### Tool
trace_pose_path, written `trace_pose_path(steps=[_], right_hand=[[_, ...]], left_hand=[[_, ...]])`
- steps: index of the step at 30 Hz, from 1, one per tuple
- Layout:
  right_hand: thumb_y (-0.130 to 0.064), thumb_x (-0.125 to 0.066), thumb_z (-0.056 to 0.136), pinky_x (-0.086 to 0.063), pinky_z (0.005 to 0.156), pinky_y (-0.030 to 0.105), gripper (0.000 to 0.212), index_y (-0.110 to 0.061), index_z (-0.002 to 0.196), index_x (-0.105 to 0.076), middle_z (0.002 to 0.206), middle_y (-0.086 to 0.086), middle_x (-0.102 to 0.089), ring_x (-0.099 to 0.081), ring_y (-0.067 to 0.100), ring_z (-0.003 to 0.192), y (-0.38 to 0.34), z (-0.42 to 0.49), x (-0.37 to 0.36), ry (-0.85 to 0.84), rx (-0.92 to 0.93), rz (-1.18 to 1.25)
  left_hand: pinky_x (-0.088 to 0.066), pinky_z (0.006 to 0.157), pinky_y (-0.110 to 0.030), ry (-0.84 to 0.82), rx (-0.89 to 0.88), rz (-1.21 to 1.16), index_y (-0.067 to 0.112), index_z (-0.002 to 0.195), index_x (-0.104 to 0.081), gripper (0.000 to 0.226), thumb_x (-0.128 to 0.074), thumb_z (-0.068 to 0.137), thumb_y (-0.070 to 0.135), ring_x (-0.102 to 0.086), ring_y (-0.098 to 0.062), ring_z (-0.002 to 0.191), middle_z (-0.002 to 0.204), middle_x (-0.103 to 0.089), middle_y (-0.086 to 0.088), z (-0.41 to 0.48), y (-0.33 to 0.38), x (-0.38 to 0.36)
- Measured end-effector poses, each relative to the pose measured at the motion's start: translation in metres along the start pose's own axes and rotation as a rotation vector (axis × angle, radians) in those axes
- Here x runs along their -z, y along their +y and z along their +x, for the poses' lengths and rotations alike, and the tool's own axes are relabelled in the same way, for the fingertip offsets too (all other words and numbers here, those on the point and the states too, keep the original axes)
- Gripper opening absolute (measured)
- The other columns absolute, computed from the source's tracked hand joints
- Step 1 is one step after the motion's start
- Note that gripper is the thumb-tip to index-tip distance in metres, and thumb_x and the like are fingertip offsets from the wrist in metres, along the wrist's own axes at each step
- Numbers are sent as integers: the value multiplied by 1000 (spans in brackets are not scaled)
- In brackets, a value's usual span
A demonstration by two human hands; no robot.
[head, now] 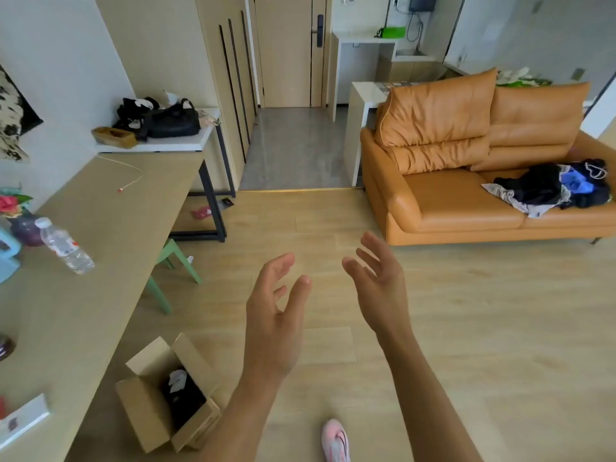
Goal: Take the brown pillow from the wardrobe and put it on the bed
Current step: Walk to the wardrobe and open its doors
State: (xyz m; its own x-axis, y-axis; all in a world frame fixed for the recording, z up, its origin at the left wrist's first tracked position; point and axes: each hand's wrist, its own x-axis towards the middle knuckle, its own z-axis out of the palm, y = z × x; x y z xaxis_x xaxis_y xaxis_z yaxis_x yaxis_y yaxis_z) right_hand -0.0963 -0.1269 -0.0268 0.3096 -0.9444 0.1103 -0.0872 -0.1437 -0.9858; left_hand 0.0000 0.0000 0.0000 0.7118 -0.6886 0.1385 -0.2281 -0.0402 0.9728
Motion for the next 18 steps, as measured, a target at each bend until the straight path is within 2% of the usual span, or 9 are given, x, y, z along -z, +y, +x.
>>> trace_pose_path(steps=[6,10,14,18], right_hand=[[-19,-72,99,-51,115,46,55,-21,151,-54,150,-5,-60,-62,11,131,15,63,-27,-32,-42,18],[-22,-72,98,-51,115,44,55,-26,150,-54,149,-7,-61,-62,10,131,16,130,-54,-64,-35,51],[-23,-72,98,-51,114,40,54,-28,149,-55,147,-10,-61,-62,6,129,11,200,-79,-107,-35,67],[-24,-72,99,-51,112,37,52,-28,148,-55,144,-12,-61,-63,4,127,14,262,-101,-153,-31,74]], left_hand=[[-42,113,-28,3,7,-5,21,141,-56,40,-61,102,25,-52,-2,135,143,-59,12,56,-18,-20],[-42,112,-27,47,-13,13,24,141,-56,39,-62,102,24,-52,0,134,143,-59,16,121,-22,-31],[-41,108,-20,83,-19,26,28,140,-55,38,-60,103,29,-51,5,133,142,-57,22,188,-23,-42],[-41,107,-20,133,-24,24,26,141,-55,39,-61,103,28,-52,4,133,142,-57,20,251,-27,-58]])
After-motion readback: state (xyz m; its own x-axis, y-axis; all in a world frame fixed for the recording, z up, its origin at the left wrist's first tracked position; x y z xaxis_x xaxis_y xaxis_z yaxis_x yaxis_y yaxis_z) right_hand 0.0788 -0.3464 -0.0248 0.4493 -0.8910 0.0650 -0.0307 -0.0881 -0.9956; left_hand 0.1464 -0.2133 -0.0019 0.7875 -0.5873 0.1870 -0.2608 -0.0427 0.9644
